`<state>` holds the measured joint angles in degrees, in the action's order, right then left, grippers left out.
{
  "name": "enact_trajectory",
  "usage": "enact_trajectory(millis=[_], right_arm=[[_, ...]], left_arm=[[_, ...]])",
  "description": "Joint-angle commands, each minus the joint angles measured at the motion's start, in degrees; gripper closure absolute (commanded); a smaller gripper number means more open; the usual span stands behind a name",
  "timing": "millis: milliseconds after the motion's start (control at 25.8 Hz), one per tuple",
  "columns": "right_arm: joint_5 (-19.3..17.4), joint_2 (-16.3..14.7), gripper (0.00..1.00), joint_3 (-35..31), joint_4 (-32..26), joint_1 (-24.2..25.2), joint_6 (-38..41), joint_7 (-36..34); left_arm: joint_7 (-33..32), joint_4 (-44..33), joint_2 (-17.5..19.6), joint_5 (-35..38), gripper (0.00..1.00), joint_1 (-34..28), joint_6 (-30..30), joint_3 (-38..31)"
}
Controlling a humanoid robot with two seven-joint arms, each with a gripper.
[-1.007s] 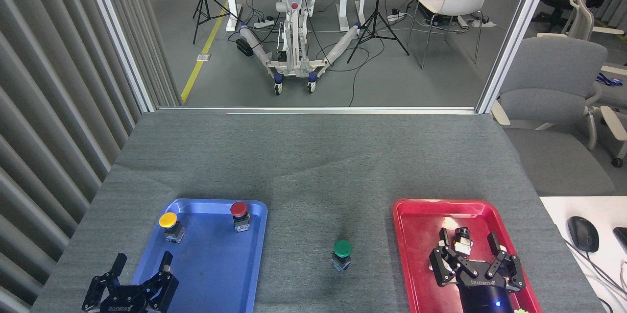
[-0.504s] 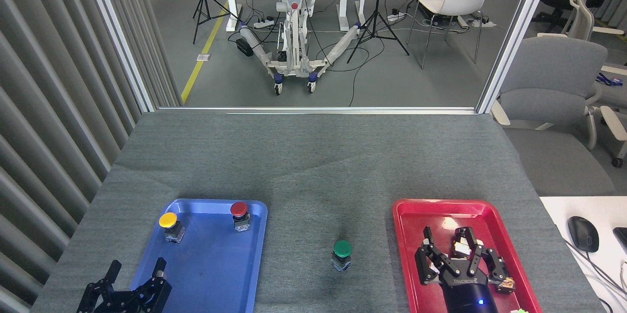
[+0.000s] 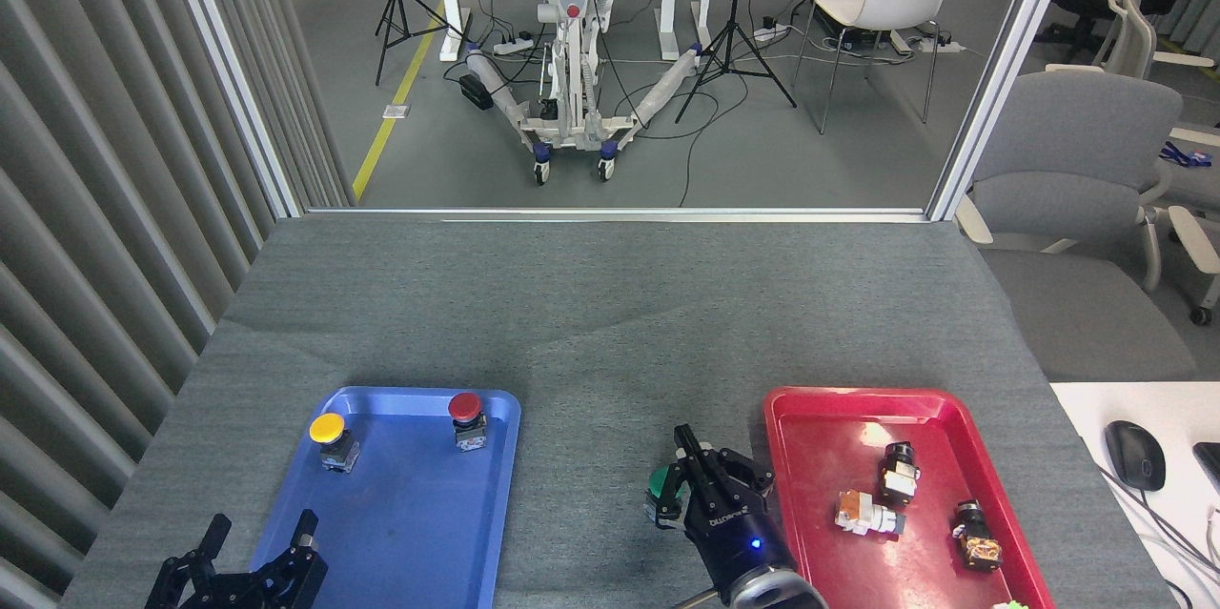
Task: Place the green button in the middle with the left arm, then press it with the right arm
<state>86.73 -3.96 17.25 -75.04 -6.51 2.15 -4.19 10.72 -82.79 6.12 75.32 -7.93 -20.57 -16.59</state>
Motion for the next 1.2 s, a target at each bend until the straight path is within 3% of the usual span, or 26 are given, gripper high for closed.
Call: enact_trajectory(millis=[0, 930, 1046, 1123, 1162], right_arm=[[2.66, 2.11, 0.94, 0.86, 2.09, -0.52, -0.04, 0.05], [2.75, 2.2, 0.89, 0.68, 5.7, 1.94, -3.12, 0.05], [2.57, 2.29, 0.82, 0.16, 3.41, 1.94, -4.53, -1.35], [2.4, 2.37, 0.7, -0.11, 2.0, 1.94, -5.76, -3.73], [2.22, 2.46, 0.53, -0.46, 0.86, 1.85, -6.9, -5.04]], left_arm=[[0.01, 0.44, 0.03, 0.0, 0.01, 0.02, 0.0, -0.29], [-0.08, 3.78, 2.32, -2.29, 0.01, 0.29, 0.0, -1.17], [-0.08, 3.69, 2.32, -2.29, 0.01, 0.29, 0.09, -1.08], [0.01, 3.69, 2.49, -2.29, 0.01, 0.2, 0.09, -0.99], [0.18, 3.69, 2.93, -2.29, 0.01, 0.2, 0.0, -0.81]])
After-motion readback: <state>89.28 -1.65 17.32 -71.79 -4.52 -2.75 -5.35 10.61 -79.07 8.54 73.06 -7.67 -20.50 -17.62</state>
